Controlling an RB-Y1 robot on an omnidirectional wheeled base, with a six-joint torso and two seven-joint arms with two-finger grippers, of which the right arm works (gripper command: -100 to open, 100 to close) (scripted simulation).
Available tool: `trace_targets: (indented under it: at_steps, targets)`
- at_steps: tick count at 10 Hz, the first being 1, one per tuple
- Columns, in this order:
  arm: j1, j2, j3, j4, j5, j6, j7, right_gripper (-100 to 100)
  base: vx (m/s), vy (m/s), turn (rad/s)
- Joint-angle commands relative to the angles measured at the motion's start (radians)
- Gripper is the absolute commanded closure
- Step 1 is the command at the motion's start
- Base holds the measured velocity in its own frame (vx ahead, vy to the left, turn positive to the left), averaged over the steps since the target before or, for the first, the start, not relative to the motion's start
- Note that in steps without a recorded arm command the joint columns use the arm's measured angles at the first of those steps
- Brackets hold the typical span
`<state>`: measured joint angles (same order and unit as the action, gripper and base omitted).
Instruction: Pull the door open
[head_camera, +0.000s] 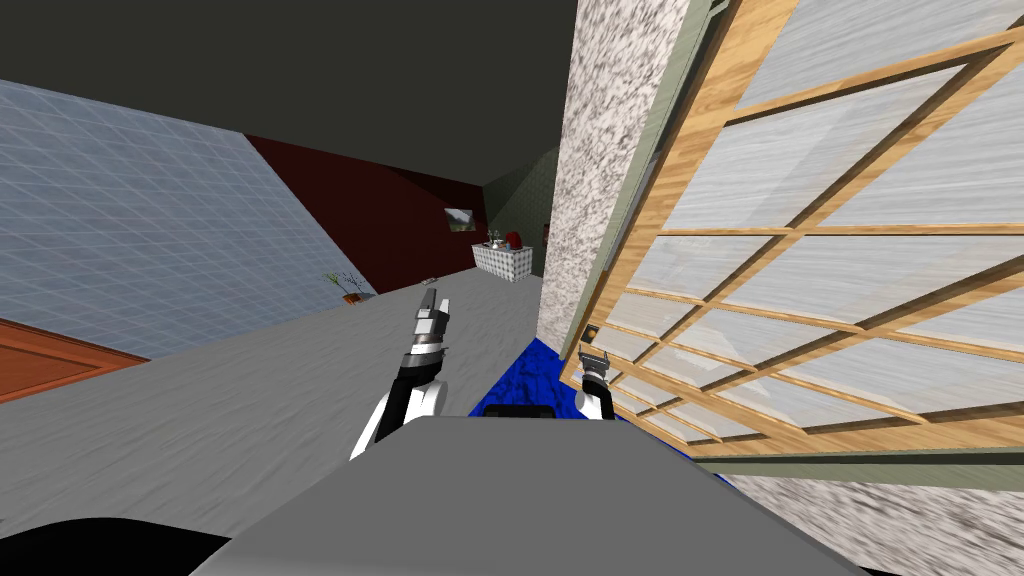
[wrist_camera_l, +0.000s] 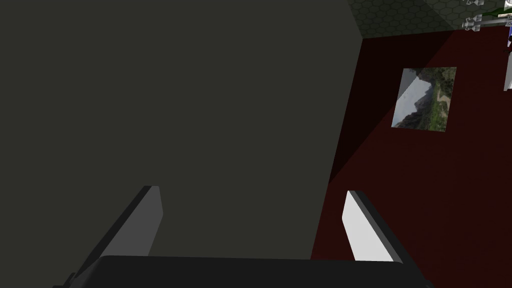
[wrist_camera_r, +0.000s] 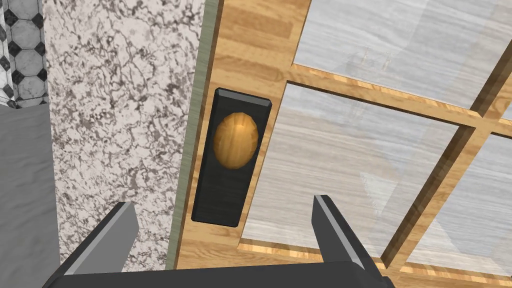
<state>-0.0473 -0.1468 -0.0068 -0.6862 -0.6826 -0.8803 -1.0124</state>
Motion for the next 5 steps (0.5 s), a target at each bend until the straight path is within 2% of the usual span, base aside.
trace_targets:
  at_steps: [1,2,5]
  targets:
    - [0.003,0.005,0.009,-0.007,-0.021,-0.006,-0.050,-100,-0.065,-0.005,0.080]
    - [0.003,0.005,0.009,-0.007,-0.021,-0.006,-0.060,-100,-0.057,-0.009,0.022]
    - [0.006,0.012,0.021,-0.016,-0.052,-0.015,-0.145,-100,-0.059,-0.012,0.045]
